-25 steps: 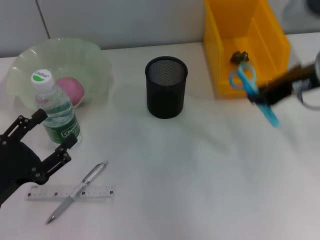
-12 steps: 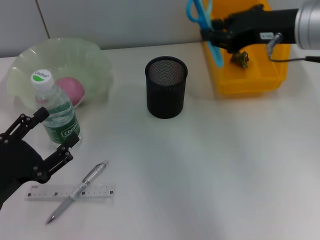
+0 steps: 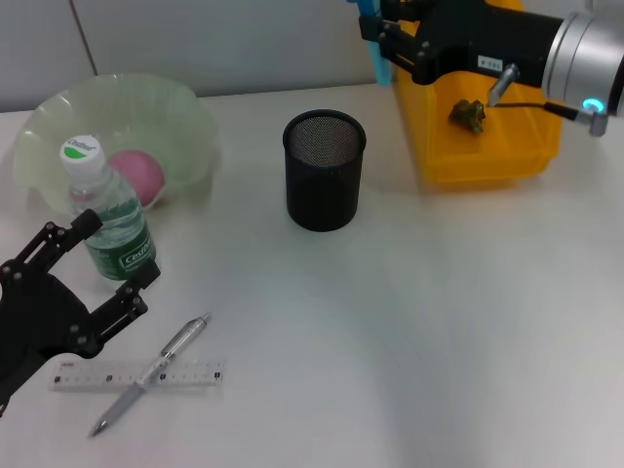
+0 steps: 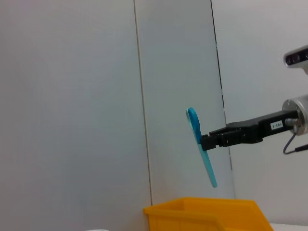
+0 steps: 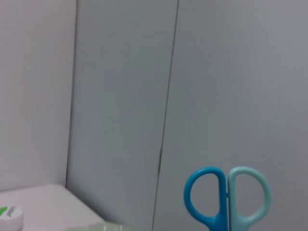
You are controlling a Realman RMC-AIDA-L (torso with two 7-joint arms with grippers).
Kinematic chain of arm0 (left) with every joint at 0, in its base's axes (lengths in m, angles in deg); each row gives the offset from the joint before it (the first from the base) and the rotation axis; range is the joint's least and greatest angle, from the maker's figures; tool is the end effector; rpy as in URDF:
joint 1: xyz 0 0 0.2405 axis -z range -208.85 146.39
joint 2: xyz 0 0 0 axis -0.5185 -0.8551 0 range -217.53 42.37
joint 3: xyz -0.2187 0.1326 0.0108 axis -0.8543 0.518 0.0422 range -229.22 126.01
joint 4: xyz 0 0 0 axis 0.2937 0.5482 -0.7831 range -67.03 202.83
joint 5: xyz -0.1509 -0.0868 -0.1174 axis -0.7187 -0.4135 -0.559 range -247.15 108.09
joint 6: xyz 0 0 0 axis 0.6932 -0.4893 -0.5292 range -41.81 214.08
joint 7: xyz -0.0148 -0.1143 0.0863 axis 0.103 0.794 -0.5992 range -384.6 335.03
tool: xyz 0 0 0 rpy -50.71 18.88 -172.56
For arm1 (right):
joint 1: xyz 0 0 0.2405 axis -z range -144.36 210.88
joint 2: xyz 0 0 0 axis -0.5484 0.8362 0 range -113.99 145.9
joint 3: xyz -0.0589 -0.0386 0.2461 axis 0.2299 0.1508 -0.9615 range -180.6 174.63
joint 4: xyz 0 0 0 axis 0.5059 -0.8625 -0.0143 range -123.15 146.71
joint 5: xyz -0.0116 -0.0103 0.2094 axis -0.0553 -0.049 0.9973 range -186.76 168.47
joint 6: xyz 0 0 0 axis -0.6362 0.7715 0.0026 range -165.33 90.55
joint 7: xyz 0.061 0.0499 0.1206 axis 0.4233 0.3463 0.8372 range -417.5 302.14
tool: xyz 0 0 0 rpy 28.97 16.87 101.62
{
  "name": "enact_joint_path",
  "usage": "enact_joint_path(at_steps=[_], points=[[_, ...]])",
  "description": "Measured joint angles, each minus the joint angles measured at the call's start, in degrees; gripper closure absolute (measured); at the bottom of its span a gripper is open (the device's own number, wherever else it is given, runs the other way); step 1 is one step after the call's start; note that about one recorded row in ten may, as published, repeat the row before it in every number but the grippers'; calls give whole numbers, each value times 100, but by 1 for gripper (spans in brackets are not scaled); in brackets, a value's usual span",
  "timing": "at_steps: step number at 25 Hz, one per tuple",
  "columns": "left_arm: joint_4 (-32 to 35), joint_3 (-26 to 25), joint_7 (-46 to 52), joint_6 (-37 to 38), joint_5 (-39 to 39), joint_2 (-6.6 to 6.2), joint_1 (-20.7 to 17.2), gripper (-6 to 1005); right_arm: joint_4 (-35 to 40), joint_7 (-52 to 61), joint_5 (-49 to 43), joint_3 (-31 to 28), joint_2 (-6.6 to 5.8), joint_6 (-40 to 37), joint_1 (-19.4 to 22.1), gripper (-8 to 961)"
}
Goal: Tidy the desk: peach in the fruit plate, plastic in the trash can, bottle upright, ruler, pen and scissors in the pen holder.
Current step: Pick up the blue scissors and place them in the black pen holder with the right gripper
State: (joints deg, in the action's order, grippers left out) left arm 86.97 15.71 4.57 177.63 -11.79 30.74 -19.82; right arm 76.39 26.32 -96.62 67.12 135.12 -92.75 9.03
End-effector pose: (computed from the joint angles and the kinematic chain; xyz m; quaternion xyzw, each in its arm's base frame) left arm -0.3055 0.2413 -0.0129 -0.8403 -0.0770 -0.3910 0.3677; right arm 0.1714 0.3955 0.0390 -0.8949 0.0972 0.2687 0.3429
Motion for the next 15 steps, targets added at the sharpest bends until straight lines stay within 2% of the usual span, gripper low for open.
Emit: enact_joint_path(at_steps=[1, 4, 5, 6, 10, 15], points=[[0, 0, 0, 0, 0, 0, 0, 213, 0, 0, 0, 0, 0, 0, 0, 730], [7, 1, 0, 0, 0, 0, 2, 213, -670, -756, 687, -2, -1, 0, -157, 730], [11, 1, 0, 0, 0, -1, 5, 213, -1135, -1147, 1026, -8, -6, -1, -318, 730], [11, 1, 0, 0, 0, -1, 5, 213, -1135, -1147, 1026, -8, -6, -1, -318, 730], [-10, 10, 0, 1, 0, -2, 12, 213, -2120, -1833, 1423, -89, -9, 10, -744, 727], [-29, 20, -26, 0, 0, -2, 10, 212, -2868, -2080, 1507, -121, -6, 21, -1099, 723]])
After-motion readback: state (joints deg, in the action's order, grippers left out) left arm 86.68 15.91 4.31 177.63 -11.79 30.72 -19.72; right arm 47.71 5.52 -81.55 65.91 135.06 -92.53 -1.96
